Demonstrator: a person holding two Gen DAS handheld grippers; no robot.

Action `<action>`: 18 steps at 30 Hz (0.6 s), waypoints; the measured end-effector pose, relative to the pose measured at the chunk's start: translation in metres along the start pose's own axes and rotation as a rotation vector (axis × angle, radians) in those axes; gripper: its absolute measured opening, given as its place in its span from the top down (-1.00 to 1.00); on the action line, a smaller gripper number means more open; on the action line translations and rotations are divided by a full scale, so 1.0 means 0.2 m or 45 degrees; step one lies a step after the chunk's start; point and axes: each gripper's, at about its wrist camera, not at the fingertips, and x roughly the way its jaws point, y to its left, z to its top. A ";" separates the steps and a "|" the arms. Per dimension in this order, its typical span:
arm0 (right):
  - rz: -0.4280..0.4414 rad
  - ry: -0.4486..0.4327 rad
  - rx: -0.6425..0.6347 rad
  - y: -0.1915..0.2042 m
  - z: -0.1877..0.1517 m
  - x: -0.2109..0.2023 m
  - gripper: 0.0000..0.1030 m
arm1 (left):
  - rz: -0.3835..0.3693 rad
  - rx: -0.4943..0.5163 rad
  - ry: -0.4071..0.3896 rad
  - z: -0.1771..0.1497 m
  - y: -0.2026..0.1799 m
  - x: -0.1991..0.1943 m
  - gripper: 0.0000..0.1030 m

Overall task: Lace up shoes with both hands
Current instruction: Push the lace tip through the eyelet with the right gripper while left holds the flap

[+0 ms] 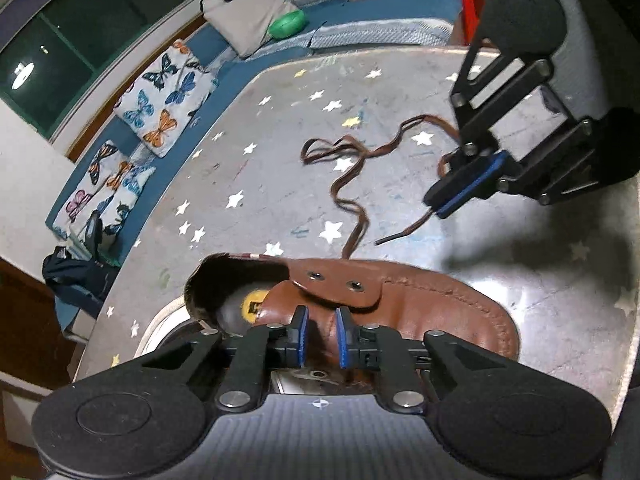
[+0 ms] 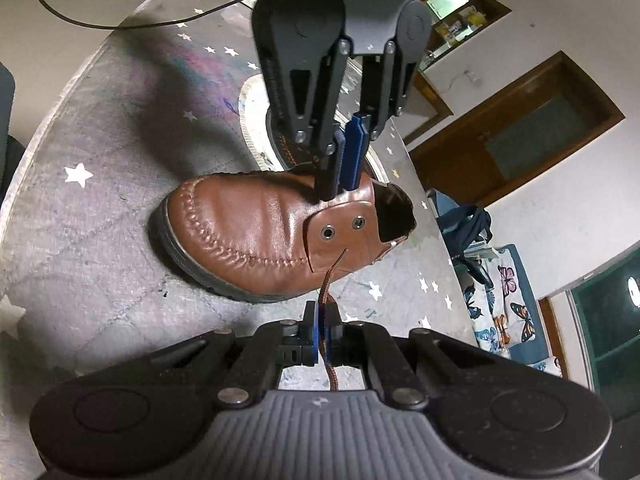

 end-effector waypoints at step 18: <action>0.013 -0.002 -0.084 0.02 0.00 0.09 0.96 | -0.051 0.042 -0.074 0.03 -0.03 0.01 0.68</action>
